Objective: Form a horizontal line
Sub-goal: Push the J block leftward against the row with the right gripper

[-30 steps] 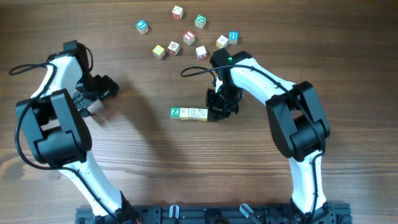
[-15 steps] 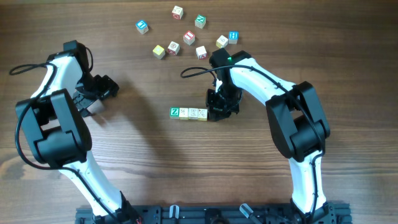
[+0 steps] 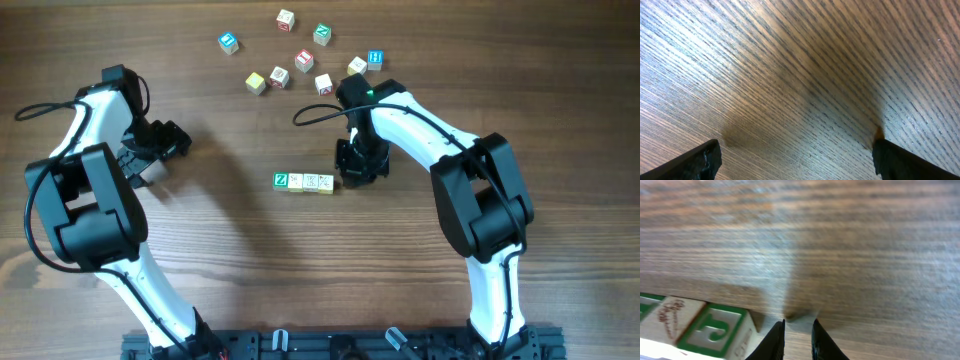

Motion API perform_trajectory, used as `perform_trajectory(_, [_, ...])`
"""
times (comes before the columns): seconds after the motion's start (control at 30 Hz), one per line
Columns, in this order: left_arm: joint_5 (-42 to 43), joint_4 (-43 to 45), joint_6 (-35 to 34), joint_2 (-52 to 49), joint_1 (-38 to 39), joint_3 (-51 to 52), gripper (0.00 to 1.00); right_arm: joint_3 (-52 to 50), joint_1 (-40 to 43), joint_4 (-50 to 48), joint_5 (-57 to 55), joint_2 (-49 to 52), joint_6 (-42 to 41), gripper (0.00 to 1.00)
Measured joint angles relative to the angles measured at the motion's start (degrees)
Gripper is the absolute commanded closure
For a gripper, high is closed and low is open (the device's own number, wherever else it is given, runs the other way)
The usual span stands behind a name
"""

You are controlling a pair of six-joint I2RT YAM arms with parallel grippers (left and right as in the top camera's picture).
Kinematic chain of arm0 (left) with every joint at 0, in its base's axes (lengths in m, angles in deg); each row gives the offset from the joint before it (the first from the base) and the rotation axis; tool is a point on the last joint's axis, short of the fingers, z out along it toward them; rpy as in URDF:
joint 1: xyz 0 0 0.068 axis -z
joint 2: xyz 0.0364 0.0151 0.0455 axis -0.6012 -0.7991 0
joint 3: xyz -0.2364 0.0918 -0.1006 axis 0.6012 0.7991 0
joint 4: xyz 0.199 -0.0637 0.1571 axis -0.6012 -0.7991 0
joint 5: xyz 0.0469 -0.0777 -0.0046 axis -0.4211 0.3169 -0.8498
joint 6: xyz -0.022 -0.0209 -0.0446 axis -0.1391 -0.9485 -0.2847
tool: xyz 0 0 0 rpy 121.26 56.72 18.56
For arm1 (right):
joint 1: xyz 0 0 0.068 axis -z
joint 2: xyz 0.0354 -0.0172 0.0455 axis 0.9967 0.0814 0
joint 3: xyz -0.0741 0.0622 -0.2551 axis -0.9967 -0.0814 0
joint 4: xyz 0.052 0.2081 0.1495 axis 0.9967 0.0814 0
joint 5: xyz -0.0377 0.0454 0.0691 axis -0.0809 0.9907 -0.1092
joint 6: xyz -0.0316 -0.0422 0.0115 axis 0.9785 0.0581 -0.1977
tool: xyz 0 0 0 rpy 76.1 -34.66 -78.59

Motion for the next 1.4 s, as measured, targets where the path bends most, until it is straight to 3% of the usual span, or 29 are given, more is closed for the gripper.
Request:
perform_trajectory(1.13, [0.0,0.0,0.0,0.0,0.0,0.0,0.0,0.0,0.0,-5.4,3.7,-0.1,-1.3,0.75])
perform_trajectory(1.4, [0.0,0.0,0.0,0.0,0.0,0.0,0.0,0.0,1.2,-5.3,3.4,-0.1,-1.5,0.84])
